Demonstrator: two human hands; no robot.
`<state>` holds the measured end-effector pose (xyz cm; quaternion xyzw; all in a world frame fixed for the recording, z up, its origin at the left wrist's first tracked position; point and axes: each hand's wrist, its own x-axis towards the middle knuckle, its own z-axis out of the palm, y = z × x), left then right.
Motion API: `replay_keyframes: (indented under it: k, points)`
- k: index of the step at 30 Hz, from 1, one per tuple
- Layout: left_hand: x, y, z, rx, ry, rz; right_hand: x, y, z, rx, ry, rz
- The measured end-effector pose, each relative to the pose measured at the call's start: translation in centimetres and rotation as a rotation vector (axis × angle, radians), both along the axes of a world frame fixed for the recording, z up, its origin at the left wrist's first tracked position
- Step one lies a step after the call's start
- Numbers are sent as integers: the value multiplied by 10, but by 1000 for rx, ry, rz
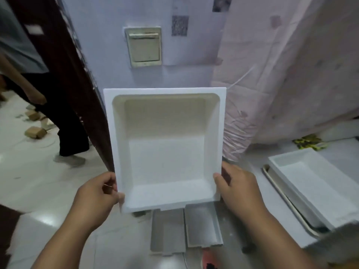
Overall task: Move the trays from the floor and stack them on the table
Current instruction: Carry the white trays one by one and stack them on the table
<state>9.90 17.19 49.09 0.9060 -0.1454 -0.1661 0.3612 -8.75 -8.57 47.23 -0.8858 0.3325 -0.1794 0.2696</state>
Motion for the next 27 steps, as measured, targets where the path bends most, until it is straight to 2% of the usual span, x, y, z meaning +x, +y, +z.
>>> replay_keyframes:
  k: [6,11,19,24,27]
  points:
    - [-28,-52,66,12,-221,-161,-49,-20,66,-178,-148,-218]
    - [-71,-103,87,18,-349,-320,-101,-48,83,-318,-201,-376]
    - [-157,-185,73,-66,-231,-629,-200,-128,68,-375,-255,-571]
    - [-217,-260,50,-260,-10,-663,-261,-208,44,-319,-181,-600]
    - [-257,-320,29,-233,-3,-629,-299,-267,29,-284,-128,-567]
